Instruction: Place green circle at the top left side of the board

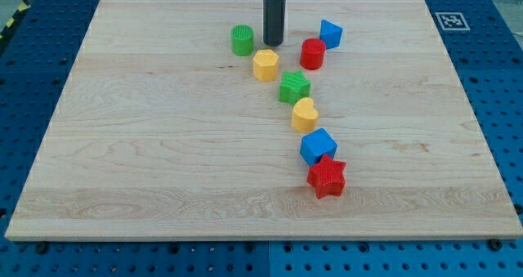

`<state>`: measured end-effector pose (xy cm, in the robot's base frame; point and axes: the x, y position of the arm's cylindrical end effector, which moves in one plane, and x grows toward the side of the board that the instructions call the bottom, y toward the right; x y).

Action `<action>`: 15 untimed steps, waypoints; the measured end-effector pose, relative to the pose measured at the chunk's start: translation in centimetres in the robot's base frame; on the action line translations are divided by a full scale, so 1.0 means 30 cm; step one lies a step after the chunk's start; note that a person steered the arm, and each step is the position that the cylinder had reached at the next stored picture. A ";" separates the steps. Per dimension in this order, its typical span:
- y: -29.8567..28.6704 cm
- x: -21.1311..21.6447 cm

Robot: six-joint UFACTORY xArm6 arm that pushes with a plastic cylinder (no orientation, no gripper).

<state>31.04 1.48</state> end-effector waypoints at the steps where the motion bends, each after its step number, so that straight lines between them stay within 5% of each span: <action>1: -0.032 0.041; 7: -0.490 -0.121; 15: -0.535 -0.231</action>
<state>24.12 -14.56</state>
